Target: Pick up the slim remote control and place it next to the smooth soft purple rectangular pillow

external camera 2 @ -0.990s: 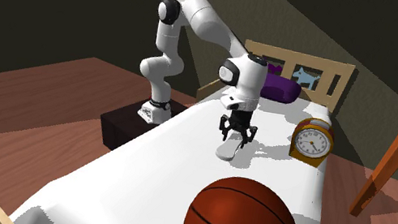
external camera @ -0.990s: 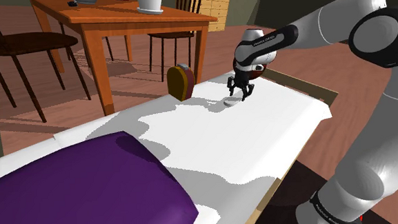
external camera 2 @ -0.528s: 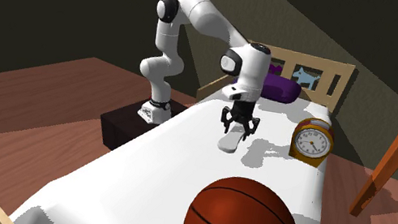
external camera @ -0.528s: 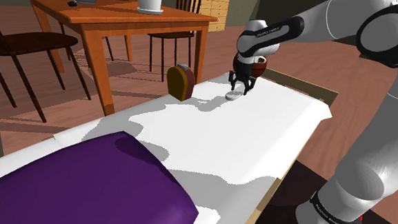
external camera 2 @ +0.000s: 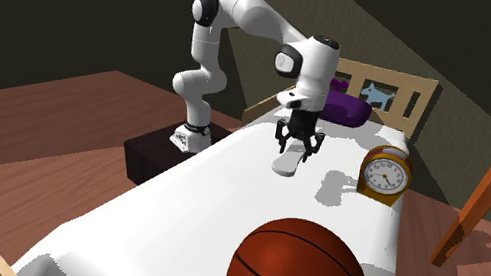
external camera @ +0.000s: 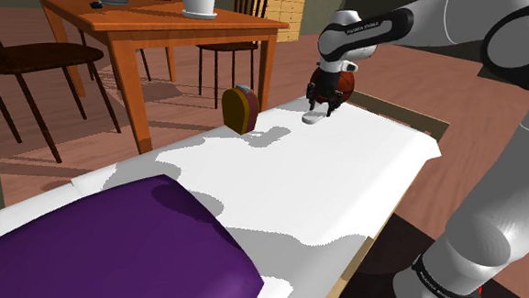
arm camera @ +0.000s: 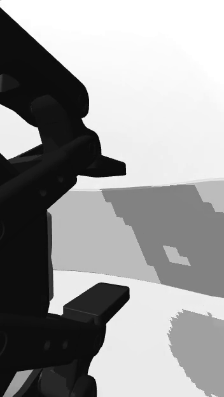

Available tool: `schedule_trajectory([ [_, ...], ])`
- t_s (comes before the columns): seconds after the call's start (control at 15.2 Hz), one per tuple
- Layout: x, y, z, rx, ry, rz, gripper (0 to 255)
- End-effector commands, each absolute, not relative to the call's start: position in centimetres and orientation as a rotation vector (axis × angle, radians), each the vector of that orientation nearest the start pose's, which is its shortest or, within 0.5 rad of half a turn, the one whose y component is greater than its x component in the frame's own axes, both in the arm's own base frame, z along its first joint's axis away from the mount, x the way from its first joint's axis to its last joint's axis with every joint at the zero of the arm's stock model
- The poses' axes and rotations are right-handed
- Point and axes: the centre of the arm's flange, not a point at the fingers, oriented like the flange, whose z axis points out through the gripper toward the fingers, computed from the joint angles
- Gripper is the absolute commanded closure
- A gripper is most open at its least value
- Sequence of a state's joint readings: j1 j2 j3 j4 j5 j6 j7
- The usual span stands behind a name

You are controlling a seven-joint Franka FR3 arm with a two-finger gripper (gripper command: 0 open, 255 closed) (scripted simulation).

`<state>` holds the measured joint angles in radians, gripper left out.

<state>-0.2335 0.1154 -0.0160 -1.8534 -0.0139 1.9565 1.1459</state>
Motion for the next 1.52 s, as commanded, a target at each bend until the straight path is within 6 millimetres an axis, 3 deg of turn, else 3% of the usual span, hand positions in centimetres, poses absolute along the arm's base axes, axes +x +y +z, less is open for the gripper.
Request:
schedule_trajectory([
  [0.0, 57.2, -14.6, 46.7, -2.427, 2.024, 0.008, 255],
  [0.86, 57.2, -14.6, 53.1, -2.427, 2.024, 0.008, 255],
  [1.45, 50.3, -5.0, 53.2, -2.427, 2.024, 0.008, 255],
])
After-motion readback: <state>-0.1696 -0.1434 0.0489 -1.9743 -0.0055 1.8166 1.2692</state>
